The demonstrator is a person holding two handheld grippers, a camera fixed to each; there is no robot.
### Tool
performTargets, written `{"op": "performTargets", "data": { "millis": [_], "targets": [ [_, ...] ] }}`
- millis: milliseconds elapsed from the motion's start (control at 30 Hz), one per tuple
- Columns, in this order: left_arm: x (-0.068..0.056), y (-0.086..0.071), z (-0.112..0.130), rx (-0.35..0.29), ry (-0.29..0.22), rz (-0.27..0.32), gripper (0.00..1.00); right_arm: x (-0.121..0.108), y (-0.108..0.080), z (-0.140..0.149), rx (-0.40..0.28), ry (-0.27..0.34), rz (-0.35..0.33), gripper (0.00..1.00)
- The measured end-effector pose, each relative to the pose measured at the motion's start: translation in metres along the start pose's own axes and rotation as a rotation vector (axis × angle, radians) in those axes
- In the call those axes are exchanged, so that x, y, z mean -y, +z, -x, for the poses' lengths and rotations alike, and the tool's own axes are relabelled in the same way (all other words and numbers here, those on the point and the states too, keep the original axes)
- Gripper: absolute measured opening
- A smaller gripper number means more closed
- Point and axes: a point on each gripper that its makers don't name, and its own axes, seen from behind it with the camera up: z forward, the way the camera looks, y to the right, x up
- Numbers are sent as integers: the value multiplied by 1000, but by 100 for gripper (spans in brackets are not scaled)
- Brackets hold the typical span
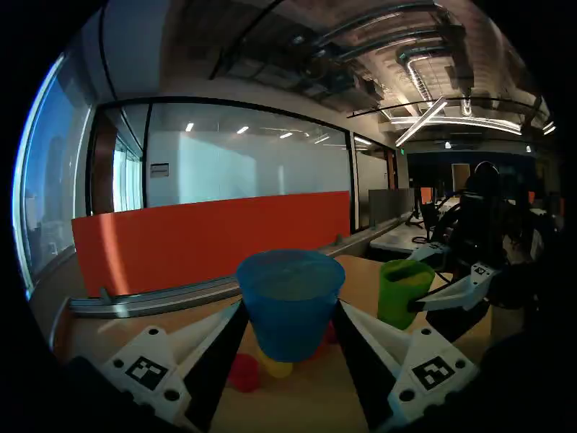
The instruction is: Pour water
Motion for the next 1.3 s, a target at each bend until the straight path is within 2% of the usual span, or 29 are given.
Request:
{"op": "performTargets", "data": {
  "millis": [200, 400, 700, 900, 1000, 1300],
  "targets": [
    [-5, -2, 5, 11, -23, 26, 80, 1, -2, 0, 11, -10, -1, 87],
    [-4, -3, 16, 45, -31, 43, 80, -4, -4, 2, 30, -17, 4, 87],
    [-2, -3, 41, 112, -7, 59, 80, -14, -9, 16, 80, -8, 8, 88],
    [2, -2, 64, 175, 28, 63, 81, -19, -12, 28, 127, -4, -6, 87],
    [5, 0, 74, 205, 45, 64, 81, -22, -12, 36, 153, 1, -13, 88],
    [5, 8, 104, 297, 50, 97, 81, -31, -8, 69, 259, 15, -41, 88]
  ]
}}
